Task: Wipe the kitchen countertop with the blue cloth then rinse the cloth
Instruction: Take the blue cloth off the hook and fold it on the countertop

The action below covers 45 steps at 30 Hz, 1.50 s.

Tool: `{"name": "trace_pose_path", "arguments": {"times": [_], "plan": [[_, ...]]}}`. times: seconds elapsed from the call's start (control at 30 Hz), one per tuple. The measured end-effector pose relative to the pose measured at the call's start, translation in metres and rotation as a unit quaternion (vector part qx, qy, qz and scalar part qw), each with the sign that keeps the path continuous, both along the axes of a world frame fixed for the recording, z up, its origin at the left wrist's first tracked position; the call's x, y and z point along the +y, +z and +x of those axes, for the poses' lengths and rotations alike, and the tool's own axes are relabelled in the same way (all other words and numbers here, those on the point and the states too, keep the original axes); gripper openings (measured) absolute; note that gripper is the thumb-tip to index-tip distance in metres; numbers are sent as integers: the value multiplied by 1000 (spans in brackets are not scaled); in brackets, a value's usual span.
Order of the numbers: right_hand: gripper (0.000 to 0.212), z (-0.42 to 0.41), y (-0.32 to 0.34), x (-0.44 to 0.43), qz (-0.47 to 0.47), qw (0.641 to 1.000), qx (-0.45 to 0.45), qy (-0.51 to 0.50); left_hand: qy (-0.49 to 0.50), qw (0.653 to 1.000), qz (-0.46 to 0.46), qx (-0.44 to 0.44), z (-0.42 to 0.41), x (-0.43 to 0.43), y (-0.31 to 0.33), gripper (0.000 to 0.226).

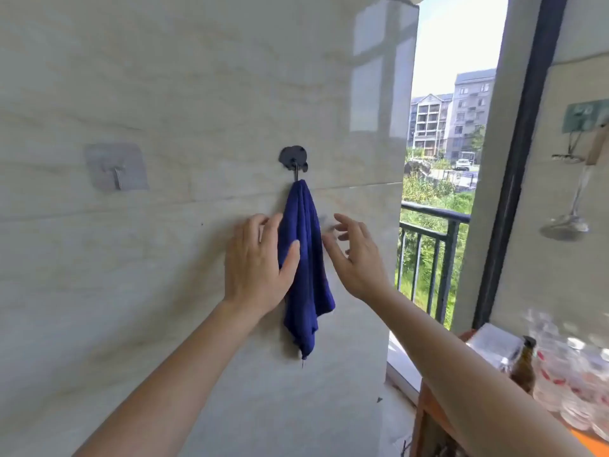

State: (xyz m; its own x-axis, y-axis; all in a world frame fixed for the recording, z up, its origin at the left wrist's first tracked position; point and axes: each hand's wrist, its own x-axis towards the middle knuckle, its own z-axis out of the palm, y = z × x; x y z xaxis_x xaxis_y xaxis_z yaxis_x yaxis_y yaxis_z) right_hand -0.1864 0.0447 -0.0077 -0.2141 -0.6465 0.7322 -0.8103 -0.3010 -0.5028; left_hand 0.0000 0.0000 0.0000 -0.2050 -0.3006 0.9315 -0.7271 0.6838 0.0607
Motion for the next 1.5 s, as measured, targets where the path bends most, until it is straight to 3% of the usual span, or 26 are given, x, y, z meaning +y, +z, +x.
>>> {"name": "trace_pose_path", "arguments": {"times": [0.1, 0.23, 0.33, 0.43, 0.57, 0.7, 0.83, 0.93, 1.03, 1.13, 1.27, 1.37, 1.5], "plan": [[40, -3, 13, -19, -28, 998, -51, 29, 16, 998, -56, 31, -13, -13, 10, 45], [22, -17, 15, -36, -30, 999, 27, 27, 72, 993, -75, 47, -28, -23, 14, 37], [16, -30, 18, -38, -42, 996, 24, 69, 69, 993, -72, 71, -32, -23, 16, 23], [16, -41, 27, -34, -46, 992, -41, 109, 23, 993, -22, 113, -31, -14, 22, 24], [21, -47, 52, -26, -35, 973, -149, 172, -83, 970, 67, 220, -25, 2, 50, 21], [23, -48, 82, -16, -2, 916, -263, 302, -119, 959, 50, 253, -19, 14, 95, 19], [24, -50, 88, -7, 56, 891, -281, 352, -139, 958, 36, 247, -20, 27, 105, 17], [21, -50, 86, -11, 101, 896, -256, 350, -137, 961, 52, 237, -23, 26, 108, 16], [28, -45, 87, -16, 133, 910, -215, 330, -109, 957, 134, 233, -25, 8, 124, 16], [20, -38, 94, -17, 65, 925, -227, 298, -92, 957, 153, 230, -24, 2, 134, 17], [13, -38, 103, -5, -69, 931, -250, 258, -113, 958, 42, 262, -18, 25, 124, 19], [10, -48, 89, 9, -11, 945, -199, 259, -119, 970, 62, 205, -15, 37, 93, 18], [10, -67, 27, 28, 123, 952, -155, 234, -146, 961, 184, 147, -12, 43, 21, 17]]}}
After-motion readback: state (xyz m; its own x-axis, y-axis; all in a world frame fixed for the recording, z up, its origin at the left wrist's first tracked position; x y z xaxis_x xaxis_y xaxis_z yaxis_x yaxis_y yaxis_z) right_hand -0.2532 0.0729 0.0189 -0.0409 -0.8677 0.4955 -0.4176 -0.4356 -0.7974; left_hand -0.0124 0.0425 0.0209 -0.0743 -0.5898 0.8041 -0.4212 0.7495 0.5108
